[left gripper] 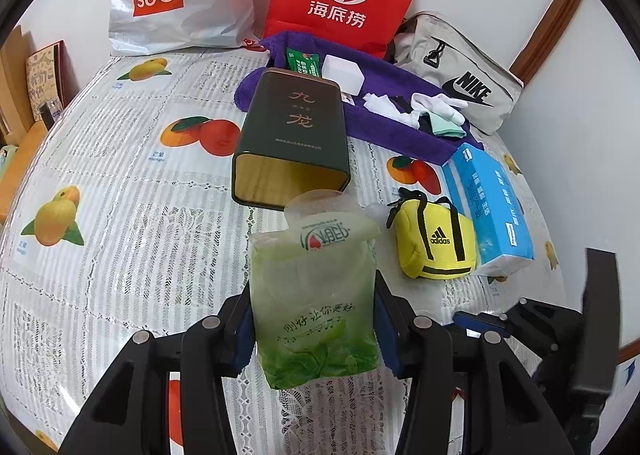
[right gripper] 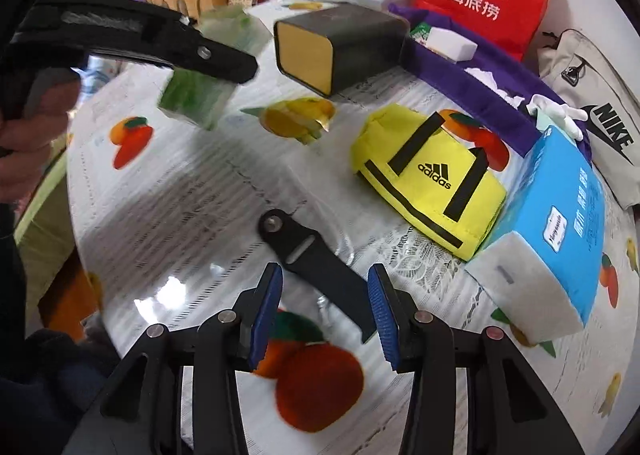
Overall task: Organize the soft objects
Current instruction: 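Close the right gripper on the black watch strap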
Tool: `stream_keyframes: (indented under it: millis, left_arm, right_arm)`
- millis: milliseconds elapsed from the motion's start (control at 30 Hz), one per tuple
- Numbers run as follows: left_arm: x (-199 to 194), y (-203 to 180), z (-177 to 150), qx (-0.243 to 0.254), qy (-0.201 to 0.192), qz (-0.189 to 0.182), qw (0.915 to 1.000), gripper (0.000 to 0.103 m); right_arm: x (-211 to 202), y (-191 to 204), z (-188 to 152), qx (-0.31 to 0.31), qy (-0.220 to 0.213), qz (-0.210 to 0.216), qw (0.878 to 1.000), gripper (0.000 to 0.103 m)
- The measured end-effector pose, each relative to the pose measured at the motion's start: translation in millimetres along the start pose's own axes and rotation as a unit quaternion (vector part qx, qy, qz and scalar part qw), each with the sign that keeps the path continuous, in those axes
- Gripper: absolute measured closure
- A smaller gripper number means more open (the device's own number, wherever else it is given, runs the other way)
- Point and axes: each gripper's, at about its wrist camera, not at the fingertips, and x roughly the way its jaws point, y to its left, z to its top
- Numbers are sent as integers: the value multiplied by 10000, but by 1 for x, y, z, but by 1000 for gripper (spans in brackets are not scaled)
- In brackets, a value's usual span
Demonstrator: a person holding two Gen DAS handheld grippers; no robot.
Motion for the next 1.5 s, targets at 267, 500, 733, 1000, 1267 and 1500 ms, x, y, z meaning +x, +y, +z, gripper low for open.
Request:
stream_keyframes:
  millis: [267, 500, 733, 1000, 1267, 1500]
  left_arm:
    - [-4, 4, -1, -65, -38, 26, 10000, 55]
    - [-7, 0, -4, -47, -36, -1, 10000, 55]
    - [-11, 1, -6, -38, -69, -29, 10000, 55]
    - [-15, 2, -9, -60, -89, -25, 9999, 55]
    - [-17, 4, -11, -46, -113, -64, 9999, 55]
    - [-19, 6, -14, -92, -129, -82, 9998, 55]
  right_arm:
    - [-2, -1, -5, -370, 98, 79, 9992, 57]
    - [4, -11, 5, 170, -20, 122, 9998, 75]
    - [-3, -7, 1, 415, 157, 381, 9983, 75]
    - [-4, 4, 3, 261, 28, 319, 9991, 84]
    - [-13, -4, -3, 689, 50, 307, 9971, 94]
    - [-12, 2, 5, 152, -15, 134, 9998, 57]
